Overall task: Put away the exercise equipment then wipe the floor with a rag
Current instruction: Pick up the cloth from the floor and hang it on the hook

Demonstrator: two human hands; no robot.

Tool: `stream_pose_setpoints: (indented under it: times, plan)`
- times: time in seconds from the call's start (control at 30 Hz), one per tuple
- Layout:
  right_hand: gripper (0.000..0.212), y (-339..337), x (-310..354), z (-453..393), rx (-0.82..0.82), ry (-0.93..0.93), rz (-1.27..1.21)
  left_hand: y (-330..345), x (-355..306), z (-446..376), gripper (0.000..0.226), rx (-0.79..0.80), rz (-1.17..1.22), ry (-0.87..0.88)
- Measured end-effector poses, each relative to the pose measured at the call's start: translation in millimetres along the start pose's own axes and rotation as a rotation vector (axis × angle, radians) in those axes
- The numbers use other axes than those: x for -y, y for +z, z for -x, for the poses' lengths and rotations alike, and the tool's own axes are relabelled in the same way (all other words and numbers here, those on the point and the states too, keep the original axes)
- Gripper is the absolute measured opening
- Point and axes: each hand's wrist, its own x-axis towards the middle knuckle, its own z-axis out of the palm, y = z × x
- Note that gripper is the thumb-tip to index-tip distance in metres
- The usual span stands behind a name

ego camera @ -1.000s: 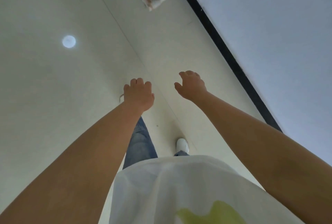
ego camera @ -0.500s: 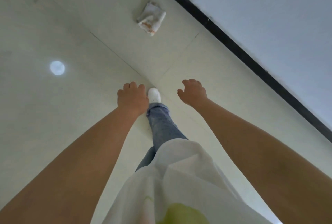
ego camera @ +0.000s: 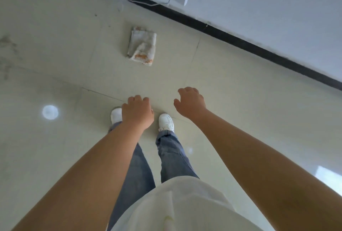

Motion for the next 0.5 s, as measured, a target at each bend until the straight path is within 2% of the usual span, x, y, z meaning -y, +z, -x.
stream_pose_setpoints:
  times: [0.23, 0.5]
  plan:
    - [0.038, 29, 49, -100, -0.013, 0.148, -0.102, -6, 59, -130, 0.033, -0.004, -0.051, 0.099]
    - [0.034, 95, 76, -245, -0.053, 0.186, -0.172, 50, 117, -277, 0.031, 0.019, -0.036, 0.003]
